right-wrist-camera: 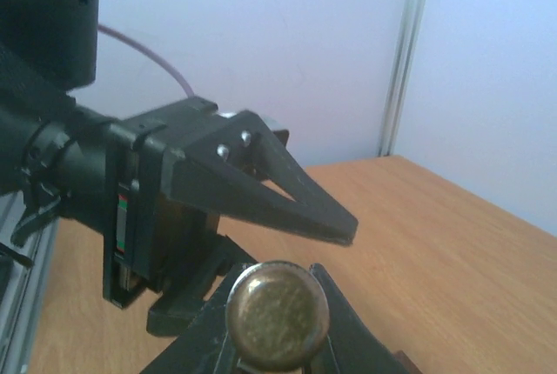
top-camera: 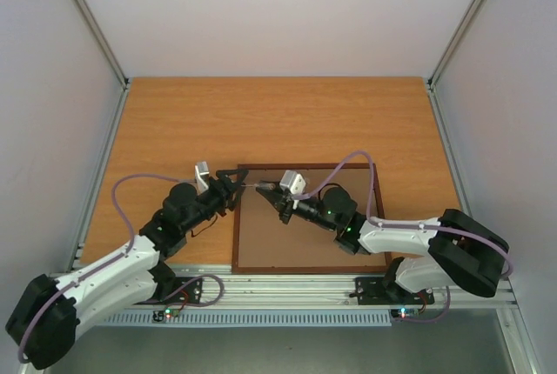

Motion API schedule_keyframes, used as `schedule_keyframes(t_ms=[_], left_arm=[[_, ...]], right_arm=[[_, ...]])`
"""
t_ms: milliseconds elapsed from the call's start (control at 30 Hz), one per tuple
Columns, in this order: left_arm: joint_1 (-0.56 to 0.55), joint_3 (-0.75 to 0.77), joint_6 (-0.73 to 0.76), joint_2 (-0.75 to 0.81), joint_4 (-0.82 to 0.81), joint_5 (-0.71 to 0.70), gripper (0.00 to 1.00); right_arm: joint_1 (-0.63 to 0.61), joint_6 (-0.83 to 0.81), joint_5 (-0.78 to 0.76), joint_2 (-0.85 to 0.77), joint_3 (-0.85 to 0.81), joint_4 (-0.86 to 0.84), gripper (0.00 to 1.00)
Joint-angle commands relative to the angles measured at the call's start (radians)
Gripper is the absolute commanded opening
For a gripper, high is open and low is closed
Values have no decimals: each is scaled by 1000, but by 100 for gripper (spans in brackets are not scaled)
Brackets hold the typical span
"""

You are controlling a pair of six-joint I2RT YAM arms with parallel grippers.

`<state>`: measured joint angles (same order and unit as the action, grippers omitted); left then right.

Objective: Take the photo out of the frame
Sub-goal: Adjust the screwdriver.

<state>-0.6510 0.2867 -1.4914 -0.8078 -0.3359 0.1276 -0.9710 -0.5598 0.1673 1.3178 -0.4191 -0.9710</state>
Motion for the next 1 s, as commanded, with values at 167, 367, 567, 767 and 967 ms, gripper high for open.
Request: schedule_keyframes(t_ms=[167,367,567,767,967], left_arm=[[-1,-47,-236,-136,-384,44,51],[-5,-51,-268,-157,-442,40,33],[-5,-56,-269,-143,-450,18,9],[-5,-61,-263,-153,-460,-4,1],[-3,-52,-213,-160,-466,-24,1]], right_arm=[[-42,-49,-120,91,5,-250,1],[-62,-85,-164,143,7,-300,1],[-67,-89,-203,125,26,-279,1],[-72,-85,-208,76,39,-206,9],[-73,-64,-178,-4,37,-53,30]])
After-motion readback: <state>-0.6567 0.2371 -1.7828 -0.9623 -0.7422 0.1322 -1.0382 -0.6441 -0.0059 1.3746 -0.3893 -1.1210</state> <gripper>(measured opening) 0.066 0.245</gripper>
